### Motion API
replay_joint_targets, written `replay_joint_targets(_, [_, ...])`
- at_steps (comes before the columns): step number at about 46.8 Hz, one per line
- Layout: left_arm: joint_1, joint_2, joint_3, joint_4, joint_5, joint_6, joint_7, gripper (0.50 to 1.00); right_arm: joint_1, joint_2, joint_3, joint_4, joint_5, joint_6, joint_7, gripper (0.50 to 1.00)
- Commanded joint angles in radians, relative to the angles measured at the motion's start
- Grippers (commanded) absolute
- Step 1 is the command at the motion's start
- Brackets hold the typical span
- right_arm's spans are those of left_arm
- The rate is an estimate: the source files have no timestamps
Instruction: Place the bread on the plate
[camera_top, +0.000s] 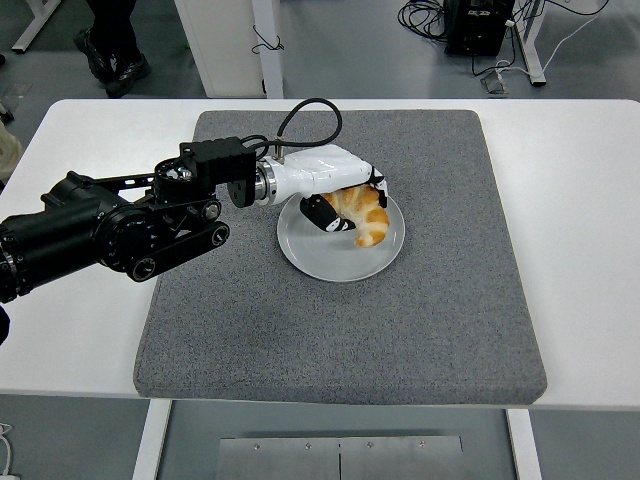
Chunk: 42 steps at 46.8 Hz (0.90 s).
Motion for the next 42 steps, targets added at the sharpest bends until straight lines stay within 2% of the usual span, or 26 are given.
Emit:
replay_joint_targets(1, [0.007,-0.004,0.000,0.007,0.000,0.003,-0.001,0.500,0.000,0.000,0.000,0.000,0.000,0.000,0.001,1.000])
replay_joint_targets(22, [0.046,-0.023,0.020,0.053,0.006,0.037,-0.004,0.500,0.000,0.000,0.000,0.000,0.000,0.000,0.000,1.000])
replay_joint_targets(42, [0.073,-0.020,0.020,0.063,0.000,0.044,-0.009,0.500,0.000,0.000,0.000,0.000,0.000,0.000,0.000,1.000])
